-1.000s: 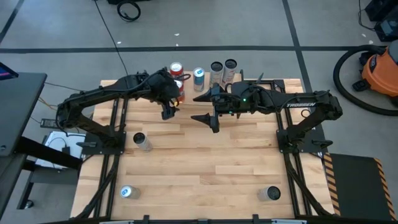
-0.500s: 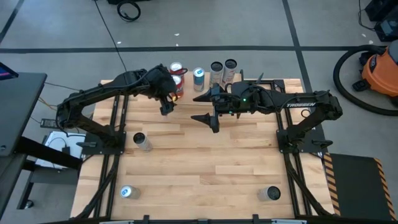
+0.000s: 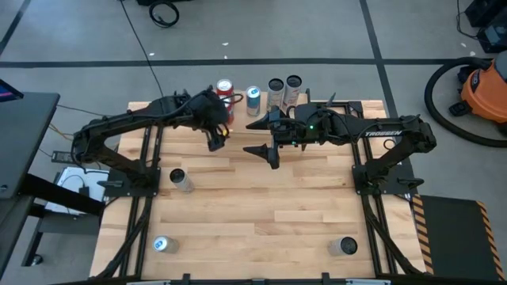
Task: Place canned beverage on shelf
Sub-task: Put the left red soda can on the shelf
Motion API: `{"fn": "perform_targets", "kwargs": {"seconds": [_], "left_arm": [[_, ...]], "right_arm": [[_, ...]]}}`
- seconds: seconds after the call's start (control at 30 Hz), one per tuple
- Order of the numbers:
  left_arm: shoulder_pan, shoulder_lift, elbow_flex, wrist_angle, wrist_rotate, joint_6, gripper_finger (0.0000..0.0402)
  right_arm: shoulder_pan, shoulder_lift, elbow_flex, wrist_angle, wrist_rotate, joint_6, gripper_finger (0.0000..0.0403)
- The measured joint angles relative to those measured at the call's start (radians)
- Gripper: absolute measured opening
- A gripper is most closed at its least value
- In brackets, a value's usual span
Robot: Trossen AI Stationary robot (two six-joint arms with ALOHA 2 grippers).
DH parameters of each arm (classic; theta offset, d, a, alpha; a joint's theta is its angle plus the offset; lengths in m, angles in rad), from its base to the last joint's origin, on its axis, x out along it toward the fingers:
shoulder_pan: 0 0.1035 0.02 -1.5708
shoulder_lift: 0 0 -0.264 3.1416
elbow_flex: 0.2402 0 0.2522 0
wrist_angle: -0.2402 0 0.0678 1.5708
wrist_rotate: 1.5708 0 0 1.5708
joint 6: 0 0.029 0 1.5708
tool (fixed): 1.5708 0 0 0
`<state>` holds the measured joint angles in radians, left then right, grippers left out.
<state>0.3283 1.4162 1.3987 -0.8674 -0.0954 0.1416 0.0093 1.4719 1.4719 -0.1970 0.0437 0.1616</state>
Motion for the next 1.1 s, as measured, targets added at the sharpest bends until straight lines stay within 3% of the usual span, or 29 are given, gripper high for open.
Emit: {"fn": "perform_targets", "kwargs": {"seconds": [1.1], "left_arm": [[0.132,0.0,0.0,-0.072,-0.012,0.001,0.0373]], "right_arm": [[0.0,0.0,0.0,0.0,0.0,0.0,0.0369]]}}
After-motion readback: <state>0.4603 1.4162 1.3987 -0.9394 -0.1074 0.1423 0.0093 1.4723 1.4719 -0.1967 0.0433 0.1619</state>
